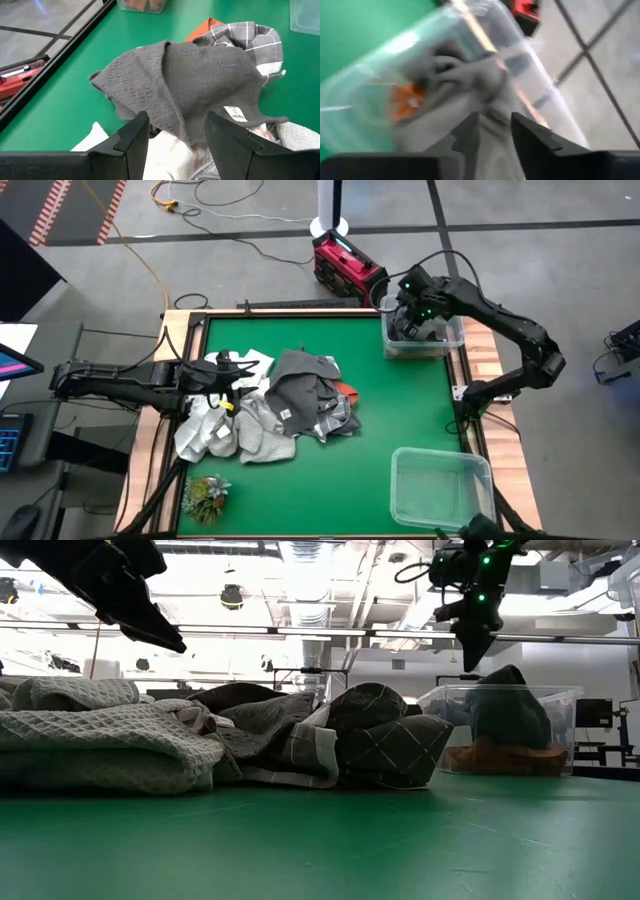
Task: Sort towels by color in basket
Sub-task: Put the gray towel into the top transparent bin
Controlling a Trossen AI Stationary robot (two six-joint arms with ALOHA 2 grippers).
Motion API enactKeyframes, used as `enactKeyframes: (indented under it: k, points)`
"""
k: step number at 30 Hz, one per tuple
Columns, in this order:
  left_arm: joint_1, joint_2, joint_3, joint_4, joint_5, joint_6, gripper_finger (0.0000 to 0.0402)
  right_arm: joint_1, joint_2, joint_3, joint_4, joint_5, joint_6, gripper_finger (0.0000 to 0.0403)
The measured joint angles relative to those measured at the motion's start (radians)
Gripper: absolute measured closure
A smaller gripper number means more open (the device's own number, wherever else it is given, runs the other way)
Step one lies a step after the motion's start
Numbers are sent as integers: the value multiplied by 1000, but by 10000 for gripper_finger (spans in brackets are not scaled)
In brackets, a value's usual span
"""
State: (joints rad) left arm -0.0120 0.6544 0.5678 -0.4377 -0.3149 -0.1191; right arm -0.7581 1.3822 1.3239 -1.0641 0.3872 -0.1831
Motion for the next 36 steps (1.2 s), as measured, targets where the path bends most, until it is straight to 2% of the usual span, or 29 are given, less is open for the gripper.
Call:
enactKeyframes:
  k: [3,6,11,14,17,21,27,32,36]
  points:
    - [0,0,0,0,0,1,221,-47,25,0,5,22,68,202]
    - [0,0,0,0,0,1,221,-87,66,-6,-28,-3,161,191]
    - [0,0,0,-1,0,2,221,-101,151,-43,-116,-96,293,210]
    - [0,0,0,1,0,16,221,-99,207,-49,-156,-153,304,223]
    - [0,0,0,2,0,21,221,-93,231,-42,-167,-163,291,233]
    - [0,0,0,2,0,21,221,-95,197,10,-179,-164,292,238]
    - [0,0,0,2,0,21,221,-87,75,123,-234,-137,325,239]
    - [0,0,0,2,-1,21,221,-29,19,140,-387,-287,392,239]
    - [0,0,0,2,0,20,221,37,19,134,-455,-291,419,239]
